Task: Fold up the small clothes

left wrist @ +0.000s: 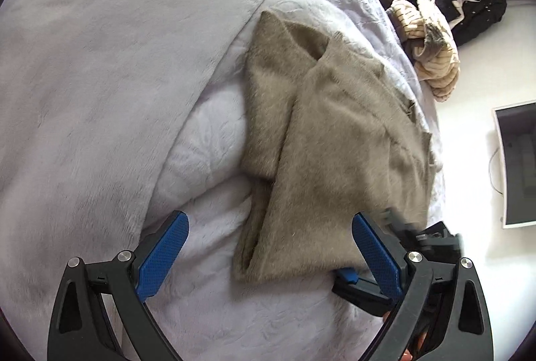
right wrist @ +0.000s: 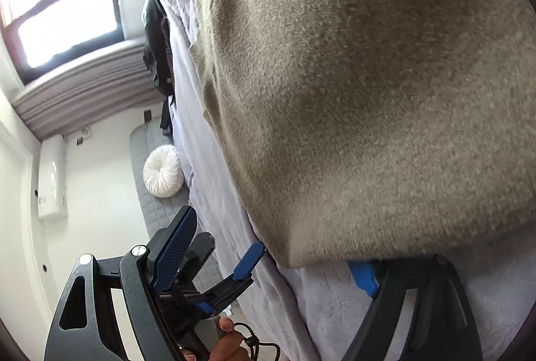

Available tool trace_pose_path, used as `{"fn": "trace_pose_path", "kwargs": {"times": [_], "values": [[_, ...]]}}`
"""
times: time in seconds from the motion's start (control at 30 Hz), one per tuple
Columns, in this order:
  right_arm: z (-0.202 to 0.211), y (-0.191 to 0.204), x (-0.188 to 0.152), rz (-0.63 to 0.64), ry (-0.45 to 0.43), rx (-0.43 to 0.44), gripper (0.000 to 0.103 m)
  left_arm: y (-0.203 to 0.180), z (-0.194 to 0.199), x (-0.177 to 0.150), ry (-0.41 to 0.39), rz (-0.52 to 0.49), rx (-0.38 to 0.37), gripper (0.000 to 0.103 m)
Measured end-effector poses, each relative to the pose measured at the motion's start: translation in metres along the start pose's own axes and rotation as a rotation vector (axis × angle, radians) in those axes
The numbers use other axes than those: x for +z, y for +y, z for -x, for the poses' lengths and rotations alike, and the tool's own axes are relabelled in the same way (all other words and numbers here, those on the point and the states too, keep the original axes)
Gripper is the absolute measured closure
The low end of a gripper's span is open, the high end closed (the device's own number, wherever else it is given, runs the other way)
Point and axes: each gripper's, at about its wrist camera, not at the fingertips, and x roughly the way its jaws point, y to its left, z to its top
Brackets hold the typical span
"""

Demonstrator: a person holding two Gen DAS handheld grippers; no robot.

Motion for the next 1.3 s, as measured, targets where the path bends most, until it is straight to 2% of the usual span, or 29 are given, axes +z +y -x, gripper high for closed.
{"fn": "trace_pose_path", "kwargs": {"times": [0.03, 0.1, 0.33, 0.47, 0.53, 0.63, 0.7, 0.77, 0.83, 0.9, 0.93, 0.97, 1.0, 1.07, 1.17, 1.23, 1.3], "values": [[0.0, -0.001, 0.0, -0.001, 0.004, -0.014, 0.059, -0.002, -0.001, 0.001, 0.002, 0.001, -0.016, 0.005], [0.0, 0.0, 0.003, 0.009, 0.012, -0.032, 0.094, -0.002, -0.006, 0.008, 0.011, 0.009, -0.059, 0.005], [0.027, 0.049, 0.013, 0.191, 0.002, 0.086, 0.094, -0.015, -0.039, 0.038, 0.082, 0.03, -0.221, 0.005], [0.034, 0.068, 0.015, 0.251, 0.01, 0.105, 0.094, -0.026, -0.058, 0.058, 0.096, 0.053, -0.353, 0.005], [0.03, 0.068, 0.015, 0.265, 0.035, 0.092, 0.094, -0.035, -0.062, 0.063, 0.094, 0.051, -0.372, 0.005], [0.023, 0.057, 0.01, 0.267, 0.089, 0.039, 0.094, -0.053, -0.07, 0.066, 0.085, 0.005, -0.304, 0.007], [0.018, 0.047, 0.005, 0.252, 0.144, -0.025, 0.092, -0.06, -0.078, 0.063, 0.091, -0.029, -0.216, 0.037], [0.019, 0.039, -0.003, 0.263, 0.196, -0.127, 0.09, -0.061, -0.084, 0.059, 0.098, -0.045, -0.152, 0.046], [0.026, 0.04, -0.01, 0.315, 0.257, -0.219, 0.09, -0.061, -0.085, 0.056, 0.093, -0.059, -0.122, 0.051], [0.038, 0.049, -0.011, 0.397, 0.272, -0.271, 0.09, -0.064, -0.084, 0.054, 0.082, -0.075, -0.096, 0.052], [0.046, 0.056, -0.007, 0.44, 0.256, -0.297, 0.09, -0.067, -0.083, 0.053, 0.078, -0.086, -0.082, 0.054], [0.052, 0.061, -0.005, 0.47, 0.235, -0.314, 0.09, -0.069, -0.083, 0.052, 0.069, -0.102, -0.056, 0.062], [0.062, 0.072, 0.005, 0.52, 0.178, -0.346, 0.09, -0.073, -0.083, 0.052, 0.058, -0.13, -0.008, 0.069], [0.07, 0.089, 0.029, 0.575, 0.077, -0.406, 0.09, -0.077, -0.085, 0.052, 0.048, -0.146, 0.019, 0.074], [0.07, 0.106, 0.061, 0.657, -0.03, -0.493, 0.09, -0.082, -0.081, 0.048, 0.017, -0.163, 0.05, 0.077], [0.062, 0.107, 0.077, 0.701, -0.061, -0.54, 0.09, -0.086, -0.079, 0.046, -0.005, -0.177, 0.074, 0.077], [0.04, 0.094, 0.09, 0.711, -0.034, -0.632, 0.09, -0.093, -0.076, 0.043, -0.029, -0.194, 0.096, 0.08]]}}
